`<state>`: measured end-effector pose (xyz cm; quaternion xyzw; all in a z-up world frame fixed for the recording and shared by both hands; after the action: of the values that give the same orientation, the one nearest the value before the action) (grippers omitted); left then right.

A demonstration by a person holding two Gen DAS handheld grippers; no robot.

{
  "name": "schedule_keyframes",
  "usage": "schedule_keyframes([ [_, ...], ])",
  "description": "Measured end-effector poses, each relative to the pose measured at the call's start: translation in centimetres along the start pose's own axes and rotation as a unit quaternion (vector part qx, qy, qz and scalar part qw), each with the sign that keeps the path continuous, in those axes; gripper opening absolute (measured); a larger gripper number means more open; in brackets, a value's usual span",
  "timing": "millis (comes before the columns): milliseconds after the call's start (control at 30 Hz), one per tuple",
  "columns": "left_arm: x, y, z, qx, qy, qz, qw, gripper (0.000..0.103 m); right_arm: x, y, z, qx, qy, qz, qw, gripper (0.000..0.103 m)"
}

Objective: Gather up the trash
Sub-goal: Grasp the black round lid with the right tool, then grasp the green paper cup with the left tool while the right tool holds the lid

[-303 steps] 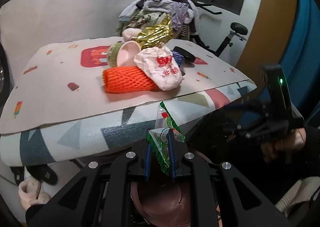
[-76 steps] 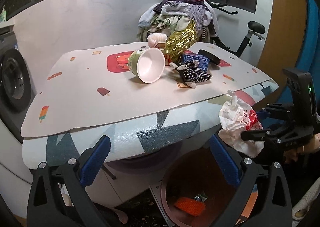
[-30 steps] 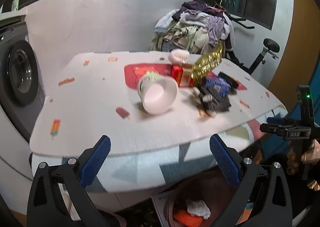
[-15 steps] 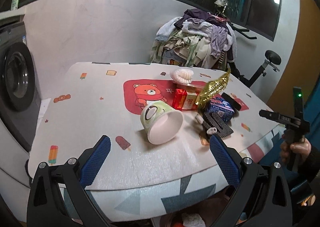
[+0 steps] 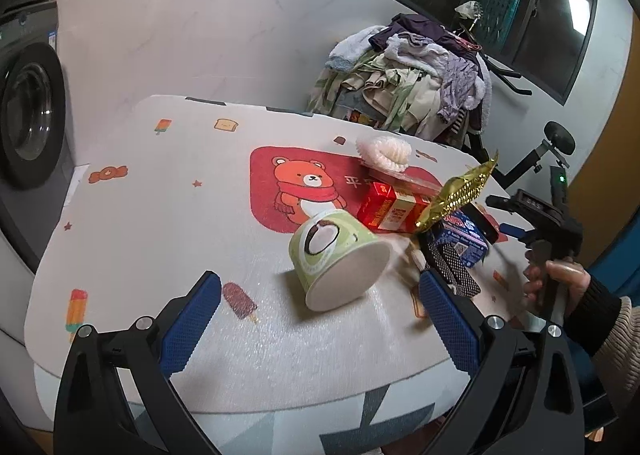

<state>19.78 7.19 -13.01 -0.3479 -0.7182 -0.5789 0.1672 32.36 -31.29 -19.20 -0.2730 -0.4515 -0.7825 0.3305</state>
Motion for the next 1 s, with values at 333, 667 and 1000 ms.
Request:
schedule_keyframes([
  [333, -1.8, 0.7, -0.6, 0.007, -0.008, 0.004, 0.9999, 0.097, -3.3, 0.3, 0.1, 0.020, -0.055, 0.033, 0.998, 0.097],
  [667, -3.9, 2.4, 0.1, 0.096, -0.039, 0.034, 0.9940, 0.097, -2.2, -0.6, 0.9, 0.060, -0.039, 0.016, 0.997, 0.093],
  [1000, -11.0, 3.1, 0.8, 0.213, -0.066, 0.130, 0.9661, 0.097, 2.1, -2.4, 0.9, 0.059, -0.024, -0.036, 0.997, 0.093],
])
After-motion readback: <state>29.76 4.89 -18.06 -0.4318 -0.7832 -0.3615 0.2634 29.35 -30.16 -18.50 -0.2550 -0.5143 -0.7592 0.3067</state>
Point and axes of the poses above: each gripper's, at about its wrist camera, not at the fingertips, and x roughly against the way its jaws point, z to its left, y to its top, the point moved 6 cm from there along -x, roughly the way its jaws point
